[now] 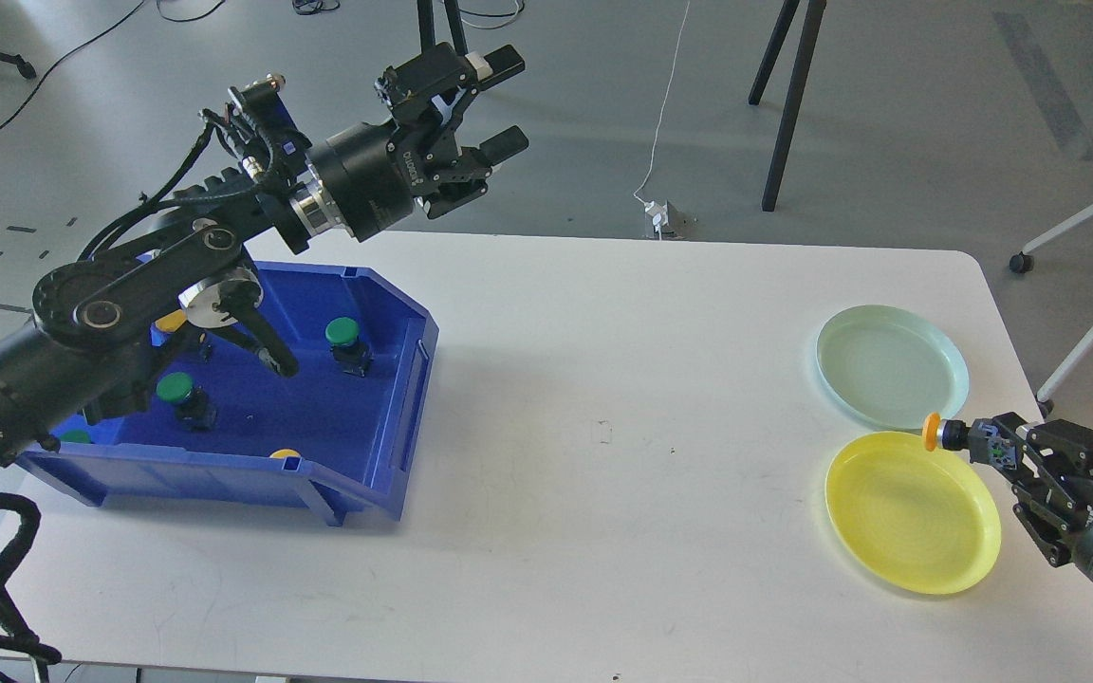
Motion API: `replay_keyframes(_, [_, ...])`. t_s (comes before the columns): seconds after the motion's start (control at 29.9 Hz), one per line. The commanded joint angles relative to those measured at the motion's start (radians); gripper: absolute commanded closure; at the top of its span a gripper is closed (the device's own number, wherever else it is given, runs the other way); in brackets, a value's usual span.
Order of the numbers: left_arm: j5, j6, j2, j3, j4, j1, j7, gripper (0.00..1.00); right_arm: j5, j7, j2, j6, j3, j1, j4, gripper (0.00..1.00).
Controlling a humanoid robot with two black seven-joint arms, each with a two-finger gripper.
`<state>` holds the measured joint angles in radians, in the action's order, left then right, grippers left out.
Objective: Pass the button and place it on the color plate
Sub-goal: 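Carry the yellow button with the right gripper to the yellow plate, then release the button onto the yellow plate and raise the right gripper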
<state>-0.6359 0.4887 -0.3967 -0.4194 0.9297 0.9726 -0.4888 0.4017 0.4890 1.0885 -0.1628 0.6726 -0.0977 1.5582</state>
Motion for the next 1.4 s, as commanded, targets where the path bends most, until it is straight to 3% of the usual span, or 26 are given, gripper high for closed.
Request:
replay_keyframes(0.0, [0.005, 0.0, -0.014, 0.011, 0.0, 0.008, 0.0, 0.05, 0.003, 0.0, -0.005, -0.043, -0.045, -0.013, -0.029, 0.96])
replay_keyframes(0.1, [-0.002, 0.0, -0.089, 0.016, 0.017, 0.011, 0.0, 0.05, 0.002, 0.0, -0.016, -0.05, -0.068, -0.005, -0.069, 0.9])
replay_keyframes(0.23, [-0.074, 0.0, -0.25, 0.045, 0.035, 0.014, 0.0, 0.05, 0.002, 0.0, -0.061, -0.054, -0.067, 0.0, -0.081, 0.68])
replay_keyframes(0.54, [-0.793, 0.0, -0.49, 0.093, 0.031, 0.022, 0.0, 0.05, 0.0, 0.0, -0.128, -0.054, -0.068, 0.027, -0.095, 0.49])
replay_keyframes(0.7, [-0.886, 0.0, -0.547, 0.168, 0.034, -0.018, 0.0, 0.05, -0.007, 0.0, -0.133, -0.04, -0.056, 0.044, -0.078, 0.09])
replay_keyframes(0.8, [-0.955, 0.0, -0.557, 0.254, 0.034, -0.018, 0.0, 0.04, -0.007, 0.0, -0.119, -0.038, -0.051, 0.058, -0.046, 0.08])
replay_keyframes(0.97, [-1.044, 0.0, -0.554, 0.277, 0.015, -0.047, 0.0, 0.04, -0.011, 0.0, -0.085, -0.008, -0.002, 0.059, 0.017, 0.06])
replay_keyframes(1.2, [-1.044, 0.0, -0.541, 0.28, -0.049, -0.081, 0.0, 0.04, -0.03, 0.0, -0.104, 0.191, 0.345, 0.07, 0.105, 0.06])
replay_keyframes(1.37, [-1.044, 0.0, -0.502, 0.28, -0.104, -0.092, 0.0, 0.04, -0.266, -0.102, -0.202, 0.394, 0.547, 0.183, 0.091, 0.06])
